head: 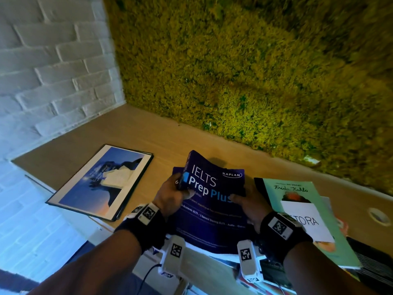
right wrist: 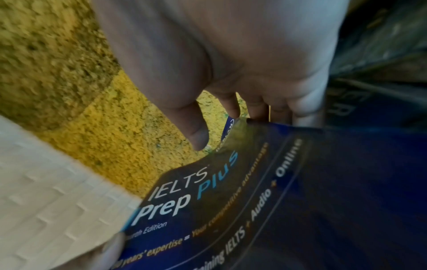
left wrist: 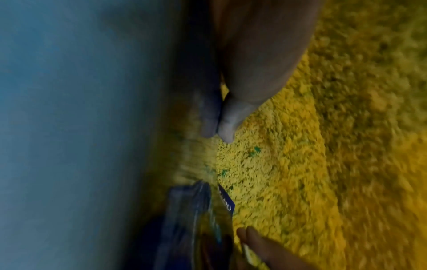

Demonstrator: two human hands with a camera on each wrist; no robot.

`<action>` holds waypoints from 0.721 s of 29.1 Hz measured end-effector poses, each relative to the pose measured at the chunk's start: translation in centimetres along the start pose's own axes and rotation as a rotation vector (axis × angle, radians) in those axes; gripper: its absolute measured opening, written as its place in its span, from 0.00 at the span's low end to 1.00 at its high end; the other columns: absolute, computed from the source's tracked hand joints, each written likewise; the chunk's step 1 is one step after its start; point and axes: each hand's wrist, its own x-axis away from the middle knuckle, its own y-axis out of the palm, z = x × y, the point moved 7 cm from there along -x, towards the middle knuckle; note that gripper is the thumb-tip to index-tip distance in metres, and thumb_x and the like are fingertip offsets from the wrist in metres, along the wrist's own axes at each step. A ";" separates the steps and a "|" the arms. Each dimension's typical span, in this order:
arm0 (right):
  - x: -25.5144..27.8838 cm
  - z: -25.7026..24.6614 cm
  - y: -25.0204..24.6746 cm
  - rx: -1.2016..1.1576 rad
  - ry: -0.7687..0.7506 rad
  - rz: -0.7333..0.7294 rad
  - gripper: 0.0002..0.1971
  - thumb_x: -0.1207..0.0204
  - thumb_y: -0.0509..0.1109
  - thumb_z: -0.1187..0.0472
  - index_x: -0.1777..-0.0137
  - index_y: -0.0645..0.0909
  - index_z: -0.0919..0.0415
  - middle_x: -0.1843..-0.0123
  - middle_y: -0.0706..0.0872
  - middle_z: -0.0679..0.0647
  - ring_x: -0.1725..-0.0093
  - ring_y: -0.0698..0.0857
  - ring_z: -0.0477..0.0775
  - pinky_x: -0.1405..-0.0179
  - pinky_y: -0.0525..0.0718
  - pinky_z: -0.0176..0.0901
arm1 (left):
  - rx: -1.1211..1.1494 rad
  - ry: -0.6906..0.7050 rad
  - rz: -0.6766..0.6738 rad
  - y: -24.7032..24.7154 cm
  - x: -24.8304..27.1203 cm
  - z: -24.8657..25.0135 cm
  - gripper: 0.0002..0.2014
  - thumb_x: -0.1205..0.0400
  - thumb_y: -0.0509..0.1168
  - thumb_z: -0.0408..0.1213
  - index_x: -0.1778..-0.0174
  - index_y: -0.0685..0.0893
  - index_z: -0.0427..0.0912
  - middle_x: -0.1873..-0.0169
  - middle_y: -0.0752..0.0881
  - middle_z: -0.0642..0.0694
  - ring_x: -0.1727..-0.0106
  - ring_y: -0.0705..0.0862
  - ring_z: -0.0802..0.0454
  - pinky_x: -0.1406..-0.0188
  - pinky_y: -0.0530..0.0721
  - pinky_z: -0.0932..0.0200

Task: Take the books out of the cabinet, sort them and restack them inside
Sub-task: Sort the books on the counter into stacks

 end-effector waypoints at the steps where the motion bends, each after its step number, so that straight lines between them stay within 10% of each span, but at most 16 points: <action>1: 0.0 -0.2 -0.1 -0.001 -0.021 0.000 0.24 0.27 0.78 0.59 0.34 0.78 0.42 0.40 0.90 0.50 0.45 0.91 0.57 0.46 0.91 0.61 | 0.047 -0.015 -0.006 -0.3 0.0 0.0 0.20 0.30 0.75 0.36 0.41 0.87 0.48 0.50 0.94 0.46 0.47 0.91 0.45 0.45 0.85 0.49; 8: -0.4 -4.8 2.7 -0.198 0.009 -0.075 0.10 0.19 0.71 0.70 0.40 0.86 0.61 0.43 0.92 0.57 0.46 0.91 0.62 0.43 0.89 0.61 | 0.229 -0.068 0.035 -6.3 0.2 1.7 0.18 0.18 0.67 0.20 0.38 0.86 0.44 0.55 0.94 0.42 0.58 0.93 0.47 0.63 0.91 0.55; 14: -2.1 -7.2 12.2 -0.213 0.044 -0.168 0.15 0.19 0.69 0.73 0.38 0.83 0.57 0.42 0.90 0.57 0.50 0.90 0.58 0.55 0.89 0.50 | -0.005 -0.046 0.123 -16.0 0.3 1.8 0.30 0.27 0.79 0.37 0.28 0.83 0.46 0.41 0.91 0.39 0.40 0.90 0.35 0.33 0.83 0.33; 21: -2.7 -5.8 21.8 -0.103 0.103 -0.278 0.13 0.22 0.71 0.69 0.46 0.83 0.48 0.33 0.88 0.59 0.38 0.88 0.66 0.36 0.86 0.68 | -0.320 -0.169 0.221 -22.2 1.3 -2.4 0.19 0.17 0.65 0.19 0.40 0.80 0.49 0.56 0.86 0.53 0.66 0.87 0.66 0.60 0.83 0.63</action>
